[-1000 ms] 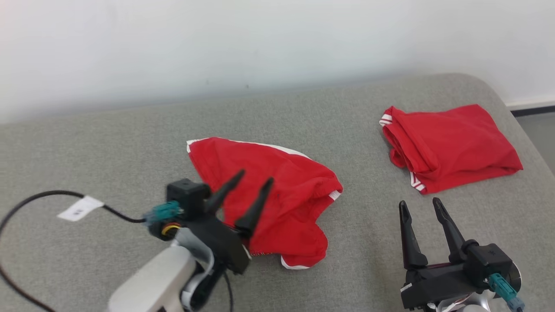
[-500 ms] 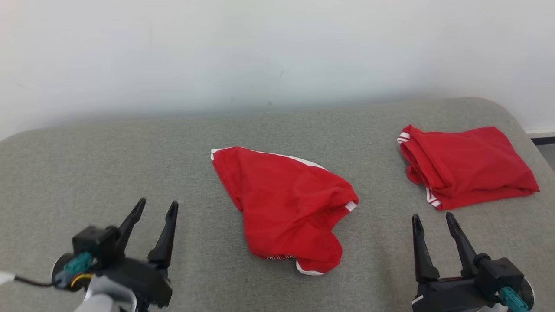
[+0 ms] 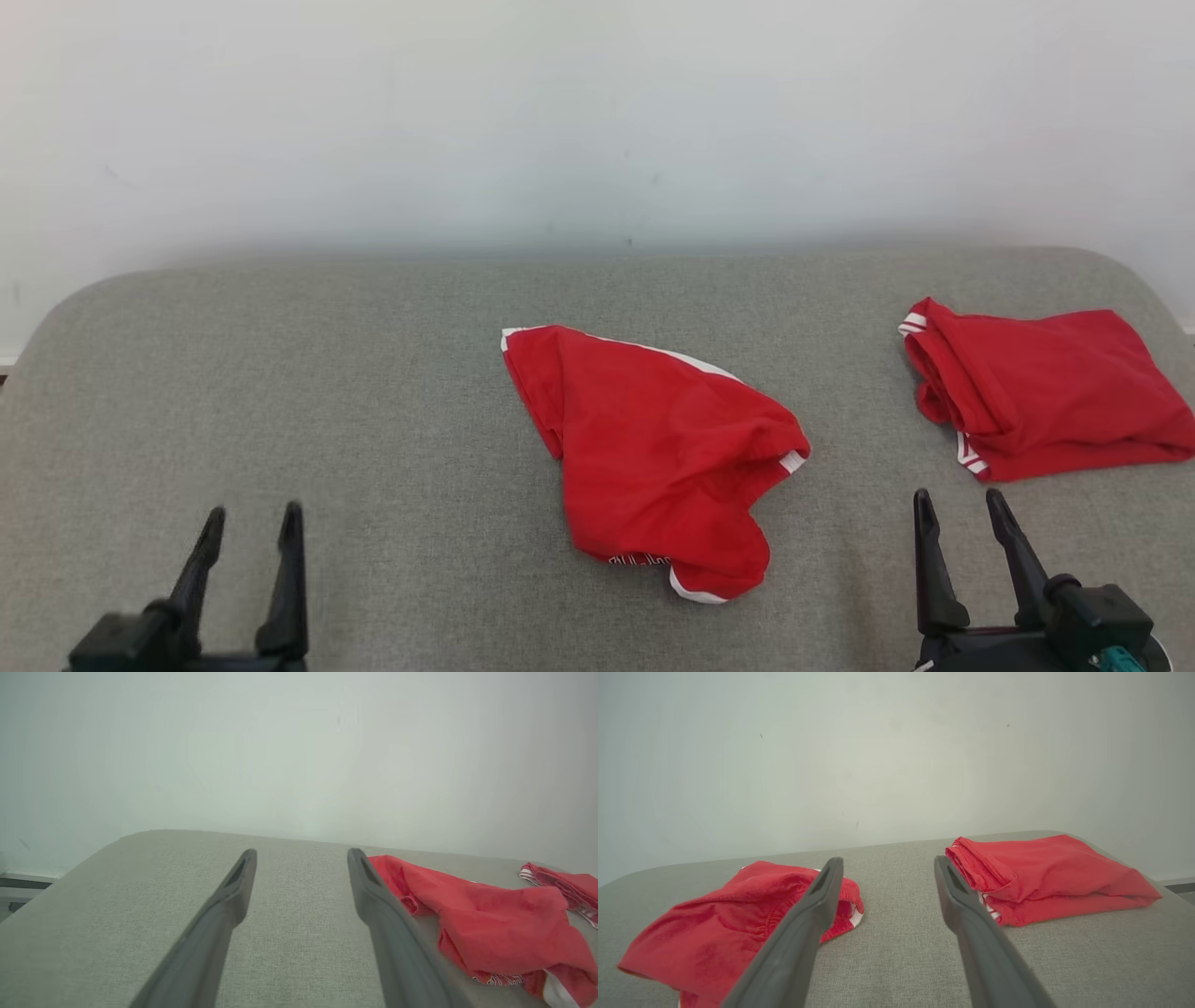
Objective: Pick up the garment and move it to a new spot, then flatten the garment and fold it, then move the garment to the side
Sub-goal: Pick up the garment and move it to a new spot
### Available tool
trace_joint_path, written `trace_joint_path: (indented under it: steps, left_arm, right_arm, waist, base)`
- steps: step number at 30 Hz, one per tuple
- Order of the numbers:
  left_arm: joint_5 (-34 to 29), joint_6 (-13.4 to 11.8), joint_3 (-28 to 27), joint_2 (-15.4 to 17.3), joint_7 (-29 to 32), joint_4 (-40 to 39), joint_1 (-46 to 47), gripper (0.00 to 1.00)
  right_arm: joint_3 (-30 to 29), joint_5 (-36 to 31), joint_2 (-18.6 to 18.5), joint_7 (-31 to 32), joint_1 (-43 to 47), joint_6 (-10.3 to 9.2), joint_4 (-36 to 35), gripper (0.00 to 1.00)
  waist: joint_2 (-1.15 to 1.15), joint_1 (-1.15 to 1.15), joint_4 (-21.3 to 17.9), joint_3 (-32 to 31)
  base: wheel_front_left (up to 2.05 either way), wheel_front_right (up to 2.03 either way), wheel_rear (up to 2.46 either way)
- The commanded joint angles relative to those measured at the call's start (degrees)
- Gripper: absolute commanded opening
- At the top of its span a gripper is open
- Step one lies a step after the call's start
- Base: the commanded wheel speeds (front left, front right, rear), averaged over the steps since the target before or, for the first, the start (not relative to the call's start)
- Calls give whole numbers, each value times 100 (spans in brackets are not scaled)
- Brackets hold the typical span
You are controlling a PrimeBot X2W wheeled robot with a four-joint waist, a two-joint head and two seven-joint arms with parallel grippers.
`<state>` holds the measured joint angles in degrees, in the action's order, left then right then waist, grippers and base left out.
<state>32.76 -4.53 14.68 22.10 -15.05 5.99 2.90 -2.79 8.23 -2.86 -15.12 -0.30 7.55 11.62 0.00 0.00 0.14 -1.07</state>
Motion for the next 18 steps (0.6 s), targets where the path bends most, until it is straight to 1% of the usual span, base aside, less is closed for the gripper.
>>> trace_joint_path:
  steps: [1,6,12,13,17,18]
  left_arm:
    - [-186,24,-114,-38,-17,-60,-173,100]
    - [-655,281,-779,-245,-17,-198,-631,100]
    - [-1099,584,-1490,-655,-17,-260,-959,100]
    - [-1099,584,-1490,-655,-17,-260,-959,100]
    - [-1409,819,-1737,-973,-17,-172,-1070,100]
    - [-1600,905,-1753,-1081,-17,-87,-1114,100]
  right_arm:
    - [-23,61,-4,-1,65,-15,-6,100]
    - [-95,83,-4,0,152,-15,2,100]
    - [-81,91,-3,-1,181,-15,32,100]
    - [-81,91,-3,-1,181,-15,32,100]
    - [-41,96,-4,-1,270,-15,97,100]
    - [-5,102,-3,-1,286,-15,135,100]
  waist:
    - [0,0,14,-15]
    - [0,0,44,-33]
    - [0,0,34,-38]
    - [0,0,34,-38]
    - [0,0,36,-54]
    - [0,0,32,-60]
  base:
    - [0,0,0]
    - [0,0,0]
    - [0,0,0]
    - [0,0,0]
    - [0,0,0]
    - [0,0,0]
